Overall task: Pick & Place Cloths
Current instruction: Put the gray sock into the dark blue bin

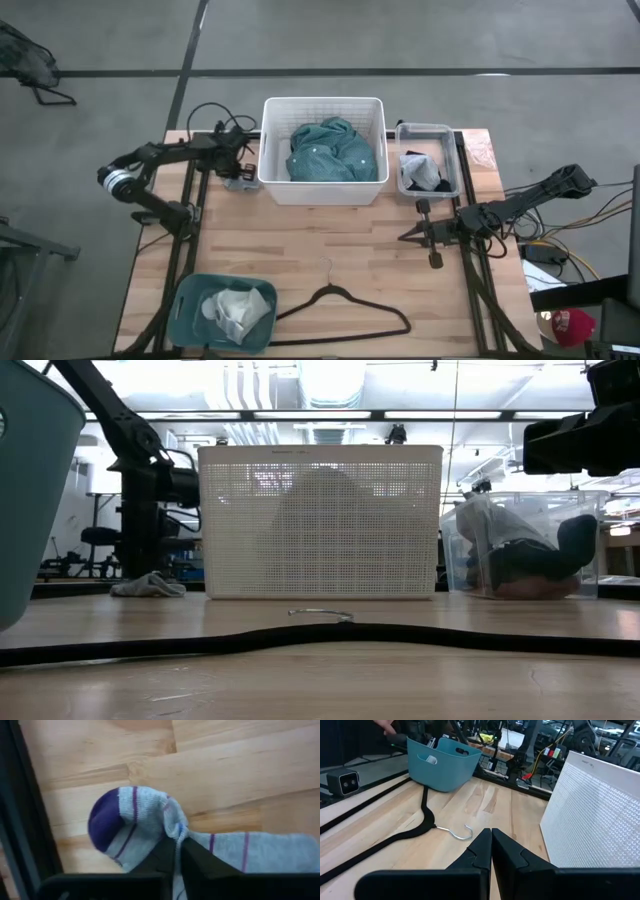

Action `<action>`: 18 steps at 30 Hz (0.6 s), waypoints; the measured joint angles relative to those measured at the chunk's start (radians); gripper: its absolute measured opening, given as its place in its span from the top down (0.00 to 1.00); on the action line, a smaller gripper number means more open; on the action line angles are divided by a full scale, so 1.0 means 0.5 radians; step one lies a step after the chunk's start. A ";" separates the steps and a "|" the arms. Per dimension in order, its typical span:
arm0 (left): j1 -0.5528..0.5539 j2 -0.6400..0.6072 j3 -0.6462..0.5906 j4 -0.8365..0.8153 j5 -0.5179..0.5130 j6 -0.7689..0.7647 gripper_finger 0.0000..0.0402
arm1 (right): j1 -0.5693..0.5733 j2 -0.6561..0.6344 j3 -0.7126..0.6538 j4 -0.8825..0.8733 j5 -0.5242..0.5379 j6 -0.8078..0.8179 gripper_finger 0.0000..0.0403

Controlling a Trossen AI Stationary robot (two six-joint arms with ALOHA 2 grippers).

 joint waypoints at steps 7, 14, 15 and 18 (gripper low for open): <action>-0.005 -0.281 0.070 -0.329 0.012 0.011 0.98 | 0.000 0.001 0.000 -0.045 0.001 0.003 0.98; -0.097 -0.789 0.213 -0.699 0.023 -0.118 0.98 | 0.000 0.002 0.000 -0.054 0.001 0.022 0.98; -0.127 -0.864 0.241 -0.765 0.034 -0.153 0.98 | 0.000 0.002 0.000 -0.053 0.001 0.022 0.98; -0.248 -1.080 0.322 -0.974 0.140 -0.237 0.98 | 0.000 0.002 0.000 -0.054 0.001 0.023 0.98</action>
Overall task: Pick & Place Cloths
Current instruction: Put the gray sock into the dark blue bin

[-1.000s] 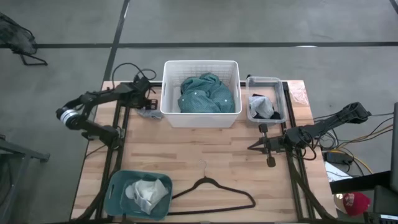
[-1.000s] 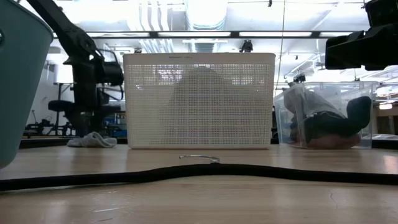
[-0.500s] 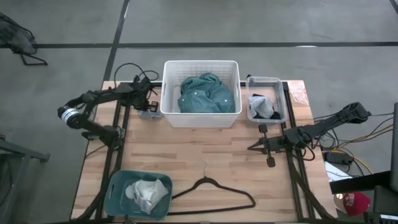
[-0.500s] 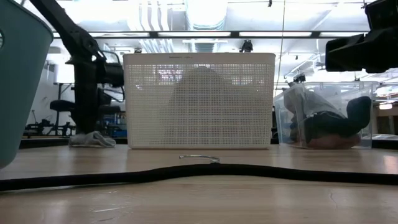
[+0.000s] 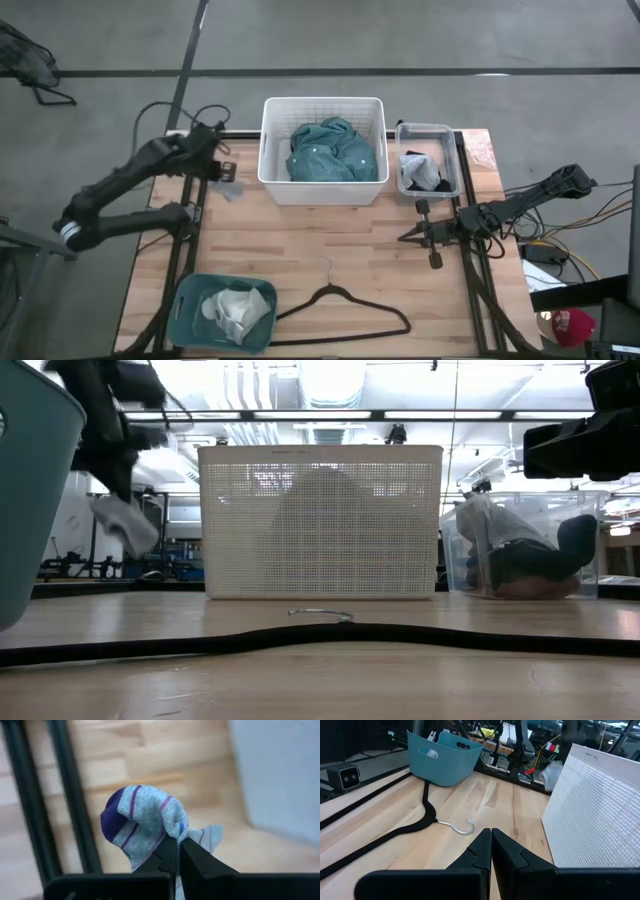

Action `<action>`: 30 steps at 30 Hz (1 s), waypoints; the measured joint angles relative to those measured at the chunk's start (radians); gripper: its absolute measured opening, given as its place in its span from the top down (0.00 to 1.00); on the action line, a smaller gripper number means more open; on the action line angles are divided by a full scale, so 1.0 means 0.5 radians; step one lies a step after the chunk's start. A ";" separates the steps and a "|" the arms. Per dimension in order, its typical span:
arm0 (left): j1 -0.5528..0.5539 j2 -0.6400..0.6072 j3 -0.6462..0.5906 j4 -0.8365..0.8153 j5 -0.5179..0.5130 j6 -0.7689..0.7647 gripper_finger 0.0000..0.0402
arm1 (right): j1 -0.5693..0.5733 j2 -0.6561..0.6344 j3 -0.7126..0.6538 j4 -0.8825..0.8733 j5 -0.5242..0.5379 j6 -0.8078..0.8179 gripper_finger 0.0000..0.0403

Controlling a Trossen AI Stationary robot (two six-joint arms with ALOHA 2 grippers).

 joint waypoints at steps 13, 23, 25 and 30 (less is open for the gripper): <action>-1.001 -0.628 0.208 -0.048 0.185 -0.503 0.98 | 0.000 0.000 0.000 -0.005 0.001 0.108 0.98; -1.780 -0.413 0.080 0.654 0.082 -0.586 0.99 | 0.000 0.005 0.000 -0.046 -0.003 0.331 0.98; -1.941 -0.309 0.080 0.654 0.031 -0.691 0.99 | 0.000 0.005 0.000 -0.054 -0.004 0.367 0.98; -2.372 -0.052 0.080 0.704 -0.107 -1.086 0.99 | 0.000 0.005 0.000 -0.068 -0.008 0.460 0.98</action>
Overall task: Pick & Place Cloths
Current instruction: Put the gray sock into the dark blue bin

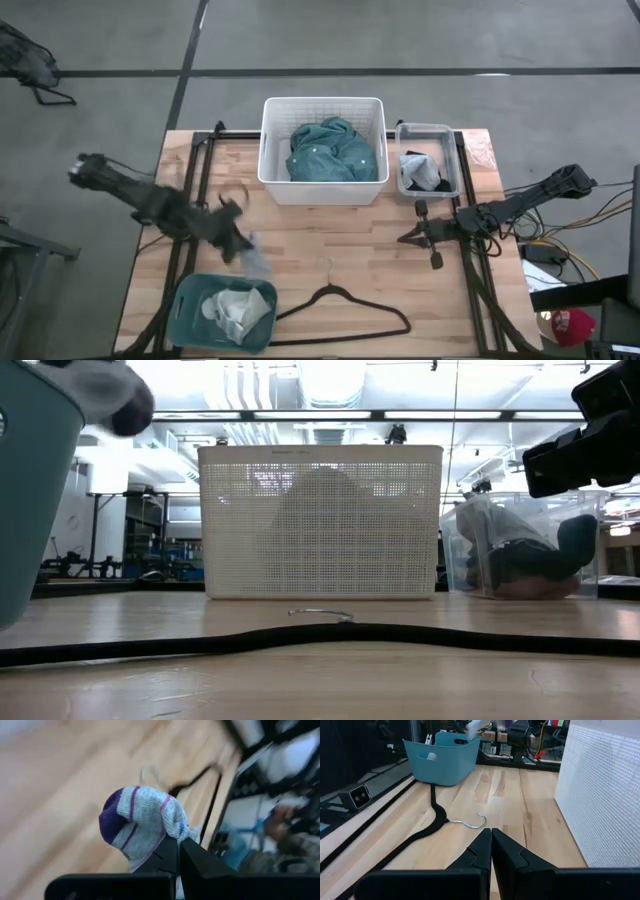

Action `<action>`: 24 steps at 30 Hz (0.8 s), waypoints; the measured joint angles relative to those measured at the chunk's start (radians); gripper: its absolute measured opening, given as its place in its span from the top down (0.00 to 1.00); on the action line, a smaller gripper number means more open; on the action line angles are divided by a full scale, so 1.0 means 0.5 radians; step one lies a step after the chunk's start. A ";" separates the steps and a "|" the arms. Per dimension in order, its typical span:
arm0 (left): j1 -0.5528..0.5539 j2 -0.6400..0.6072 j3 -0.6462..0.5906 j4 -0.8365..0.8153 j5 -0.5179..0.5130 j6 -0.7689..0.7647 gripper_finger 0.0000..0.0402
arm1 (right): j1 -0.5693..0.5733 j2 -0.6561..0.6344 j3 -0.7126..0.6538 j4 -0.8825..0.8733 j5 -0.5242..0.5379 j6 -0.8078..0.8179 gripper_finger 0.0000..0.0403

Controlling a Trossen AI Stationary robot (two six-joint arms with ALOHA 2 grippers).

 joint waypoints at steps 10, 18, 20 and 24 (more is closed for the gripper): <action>-0.823 0.503 0.118 0.132 -0.344 -0.751 0.99 | 0.000 0.000 -0.001 0.002 0.005 -0.053 0.98; -1.089 0.935 0.200 0.143 -0.347 -1.127 0.98 | 0.000 0.000 -0.001 0.003 0.006 -0.063 0.98; -1.089 1.016 0.200 0.148 -0.293 -1.160 0.97 | 0.000 0.000 -0.001 0.003 0.006 -0.051 0.98; -1.071 1.139 0.196 0.143 -0.364 -1.163 0.88 | 0.000 0.000 -0.002 0.006 0.006 -0.017 0.98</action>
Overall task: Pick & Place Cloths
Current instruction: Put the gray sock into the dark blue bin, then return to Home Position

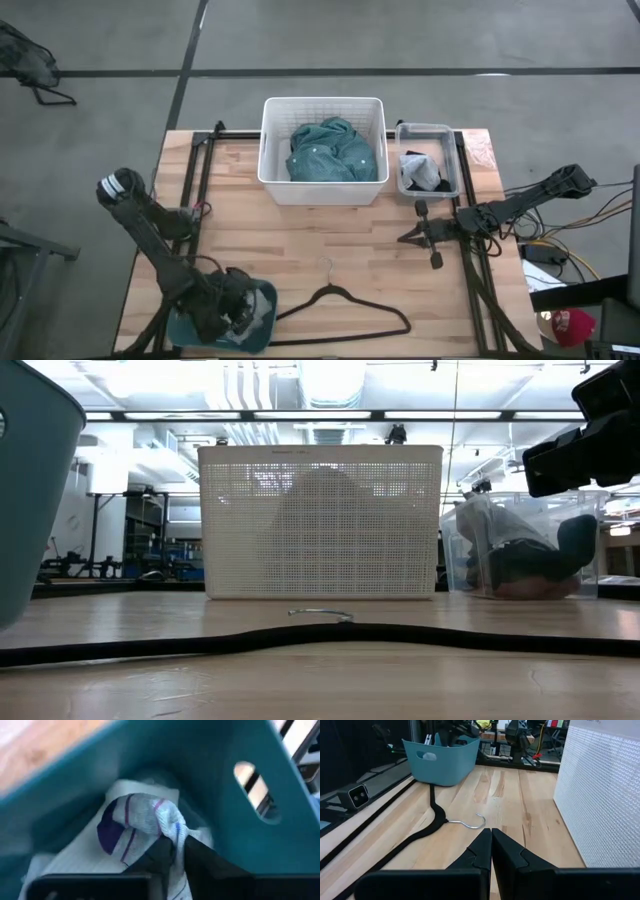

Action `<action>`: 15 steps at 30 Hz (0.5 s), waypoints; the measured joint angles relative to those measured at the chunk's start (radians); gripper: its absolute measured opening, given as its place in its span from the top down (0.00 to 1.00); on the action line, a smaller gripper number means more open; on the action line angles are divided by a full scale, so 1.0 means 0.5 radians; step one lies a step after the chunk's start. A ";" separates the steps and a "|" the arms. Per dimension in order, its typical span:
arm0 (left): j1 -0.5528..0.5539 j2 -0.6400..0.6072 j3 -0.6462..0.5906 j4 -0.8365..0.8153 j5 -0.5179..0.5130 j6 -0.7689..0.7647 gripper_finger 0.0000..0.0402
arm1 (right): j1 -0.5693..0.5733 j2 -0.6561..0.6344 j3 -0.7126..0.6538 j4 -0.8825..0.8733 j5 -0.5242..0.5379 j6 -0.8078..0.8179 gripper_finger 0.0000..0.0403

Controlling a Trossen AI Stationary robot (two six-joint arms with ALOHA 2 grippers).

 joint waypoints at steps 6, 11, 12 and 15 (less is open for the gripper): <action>0.016 -0.108 0.000 -0.052 -0.020 0.089 0.66 | 0.000 0.000 0.000 0.000 0.000 0.006 0.98; 0.024 -0.303 0.001 -0.057 -0.062 0.135 0.52 | 0.000 0.000 -0.004 -0.001 0.000 0.007 0.98; 0.029 -0.349 0.001 -0.070 -0.127 0.191 0.51 | 0.000 0.000 -0.006 -0.001 0.000 0.007 0.98; 0.070 -0.481 0.001 -0.106 -0.532 0.460 0.51 | 0.000 0.000 -0.010 0.002 0.001 0.002 0.98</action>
